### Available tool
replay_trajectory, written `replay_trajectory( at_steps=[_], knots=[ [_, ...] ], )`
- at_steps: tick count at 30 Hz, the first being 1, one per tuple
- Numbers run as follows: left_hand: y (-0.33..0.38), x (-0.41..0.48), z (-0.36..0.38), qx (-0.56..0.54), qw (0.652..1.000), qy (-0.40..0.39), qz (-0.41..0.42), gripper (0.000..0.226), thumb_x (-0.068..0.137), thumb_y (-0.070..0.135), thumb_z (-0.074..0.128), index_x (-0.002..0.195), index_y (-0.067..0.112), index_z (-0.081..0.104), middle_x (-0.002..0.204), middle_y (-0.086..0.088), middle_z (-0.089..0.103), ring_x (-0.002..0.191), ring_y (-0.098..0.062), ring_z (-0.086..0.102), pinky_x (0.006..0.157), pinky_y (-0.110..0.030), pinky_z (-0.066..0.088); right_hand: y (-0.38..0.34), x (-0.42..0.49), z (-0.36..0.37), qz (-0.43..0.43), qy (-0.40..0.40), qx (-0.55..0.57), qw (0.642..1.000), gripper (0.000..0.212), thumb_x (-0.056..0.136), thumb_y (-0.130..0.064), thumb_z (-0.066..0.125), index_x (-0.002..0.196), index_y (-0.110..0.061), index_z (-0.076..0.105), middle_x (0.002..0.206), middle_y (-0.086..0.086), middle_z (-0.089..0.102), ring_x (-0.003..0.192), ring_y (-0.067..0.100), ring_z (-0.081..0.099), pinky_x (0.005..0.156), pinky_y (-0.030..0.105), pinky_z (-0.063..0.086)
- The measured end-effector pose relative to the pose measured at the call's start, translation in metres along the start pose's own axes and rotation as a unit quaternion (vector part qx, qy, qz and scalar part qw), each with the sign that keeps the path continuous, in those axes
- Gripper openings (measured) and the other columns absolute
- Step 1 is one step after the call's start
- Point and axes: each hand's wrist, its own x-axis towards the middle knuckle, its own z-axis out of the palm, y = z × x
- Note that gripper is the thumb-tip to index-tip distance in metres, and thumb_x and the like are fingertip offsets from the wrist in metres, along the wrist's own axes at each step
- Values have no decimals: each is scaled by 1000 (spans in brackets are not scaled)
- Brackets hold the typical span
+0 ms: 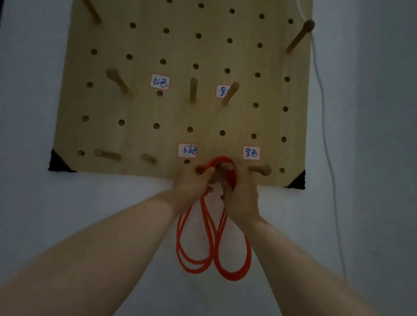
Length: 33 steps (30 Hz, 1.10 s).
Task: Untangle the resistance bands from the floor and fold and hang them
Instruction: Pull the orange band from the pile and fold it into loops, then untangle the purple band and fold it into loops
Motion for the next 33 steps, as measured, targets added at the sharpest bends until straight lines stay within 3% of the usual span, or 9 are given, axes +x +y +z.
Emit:
replay_trajectory(
  at_steps=[2,4,6,9,12,14,18,24,33],
  knots=[
    [-12,-7,-2,23,1000,-1,15,20,101,24,58,106,7,68,94,-12,71,83,-23,68,67,-22,57,7,-8,-2,-27,-34,-47,998,58,100,-14,54,150,-36,34,120,-2,62,101,18,60,88,35,49],
    [-25,-17,-8,70,997,2,18,22,97,31,63,104,12,72,94,-11,74,89,-24,71,83,-34,58,14,-19,-7,-18,-83,-110,990,79,100,-16,56,159,-38,9,120,7,63,99,24,62,89,37,51],
    [-35,-28,-16,82,997,-4,5,24,95,32,65,112,17,71,96,0,73,89,-17,70,87,-34,57,19,-29,-13,5,-110,-131,985,86,99,-20,58,159,-41,0,130,11,61,111,31,62,97,42,51],
    [-42,-49,-31,89,996,-3,-21,29,94,25,67,121,15,68,101,11,69,95,-8,64,84,-19,50,15,-52,-28,42,-156,-178,971,74,100,-26,58,160,-35,14,153,6,45,137,27,47,112,39,40],
    [-46,-78,-47,110,992,3,-60,38,91,26,70,128,16,65,118,2,68,108,-17,65,98,-33,52,12,-85,-44,60,-188,-212,957,61,101,-30,58,156,-28,33,166,4,26,152,23,26,120,35,25],
    [-47,-104,-57,100,992,-2,-80,34,90,23,71,123,18,66,115,1,70,102,-21,68,93,-36,56,2,-111,-53,48,-179,-201,962,59,99,-28,62,153,-24,40,165,4,29,153,21,23,121,33,23],
    [-43,-169,-73,90,988,-77,-96,21,92,16,69,113,17,71,103,-2,73,94,-18,71,78,-27,58,-8,-167,-63,18,-143,-152,978,34,92,-26,71,126,-21,68,141,-4,54,135,17,48,113,40,43],
    [-67,-261,-91,114,964,-188,-152,12,91,15,70,101,20,74,93,0,77,79,-7,70,71,-18,53,4,-252,-65,101,-203,-66,972,9,92,-18,72,99,-13,75,91,-3,73,83,12,67,77,22,54],
    [-163,-413,-97,134,911,-280,-272,12,90,10,72,101,10,75,87,-7,75,70,-2,67,68,-13,52,63,-398,-46,223,-419,-101,874,13,92,-12,71,103,-6,74,94,10,74,84,19,67,77,27,52]
  ],
)
